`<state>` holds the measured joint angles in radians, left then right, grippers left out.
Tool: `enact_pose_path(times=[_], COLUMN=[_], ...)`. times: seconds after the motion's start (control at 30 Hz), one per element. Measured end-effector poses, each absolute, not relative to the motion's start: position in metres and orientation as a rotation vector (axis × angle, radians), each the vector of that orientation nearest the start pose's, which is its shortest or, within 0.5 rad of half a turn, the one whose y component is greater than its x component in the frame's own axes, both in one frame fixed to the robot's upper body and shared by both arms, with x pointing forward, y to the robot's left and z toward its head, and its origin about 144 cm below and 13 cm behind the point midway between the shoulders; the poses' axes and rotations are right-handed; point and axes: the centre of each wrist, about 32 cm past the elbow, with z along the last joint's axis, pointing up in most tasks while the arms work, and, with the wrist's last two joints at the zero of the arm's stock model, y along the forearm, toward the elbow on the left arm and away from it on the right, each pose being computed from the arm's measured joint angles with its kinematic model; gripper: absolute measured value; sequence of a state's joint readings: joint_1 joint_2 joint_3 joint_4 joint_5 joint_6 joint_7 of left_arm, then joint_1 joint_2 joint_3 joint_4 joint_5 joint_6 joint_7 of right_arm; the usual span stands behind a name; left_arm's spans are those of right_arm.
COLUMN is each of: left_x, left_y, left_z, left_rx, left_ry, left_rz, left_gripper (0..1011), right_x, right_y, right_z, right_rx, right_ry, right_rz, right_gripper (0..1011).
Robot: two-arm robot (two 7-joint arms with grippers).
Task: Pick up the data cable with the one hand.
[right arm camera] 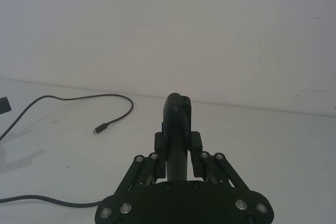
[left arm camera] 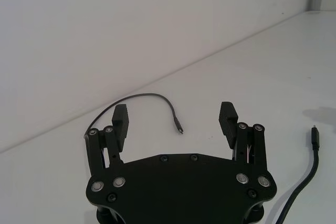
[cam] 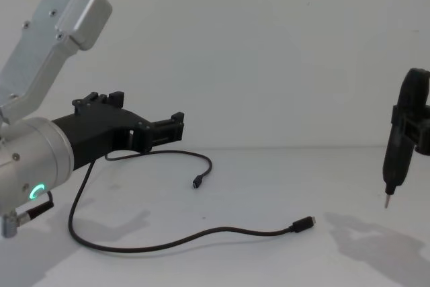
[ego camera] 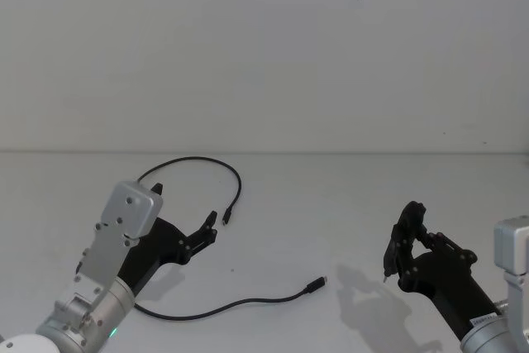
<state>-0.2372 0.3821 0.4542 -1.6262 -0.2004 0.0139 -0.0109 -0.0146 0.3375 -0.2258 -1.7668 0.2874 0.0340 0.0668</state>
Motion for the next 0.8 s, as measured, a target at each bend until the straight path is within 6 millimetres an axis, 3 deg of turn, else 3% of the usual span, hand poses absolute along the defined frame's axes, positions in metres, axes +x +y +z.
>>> enact_pose_path(times=[0.47,0.8], left_x=[0.490,0.488], left_y=[0.200,0.211], left_z=[1.206,1.212], left_rx=[0.074,0.129], left_ry=[-0.270,-0.267], left_rz=[1.104,0.993], left_gripper=[1001,1001], right_x=[0.443,0.443], right_y=[-0.237,-0.237], right_z=[1.189,1.189], right_rx=[0.026,0.026], right_ry=[-0.075,-0.075], right_rz=[-1.229,-1.229], right_gripper=[269,269])
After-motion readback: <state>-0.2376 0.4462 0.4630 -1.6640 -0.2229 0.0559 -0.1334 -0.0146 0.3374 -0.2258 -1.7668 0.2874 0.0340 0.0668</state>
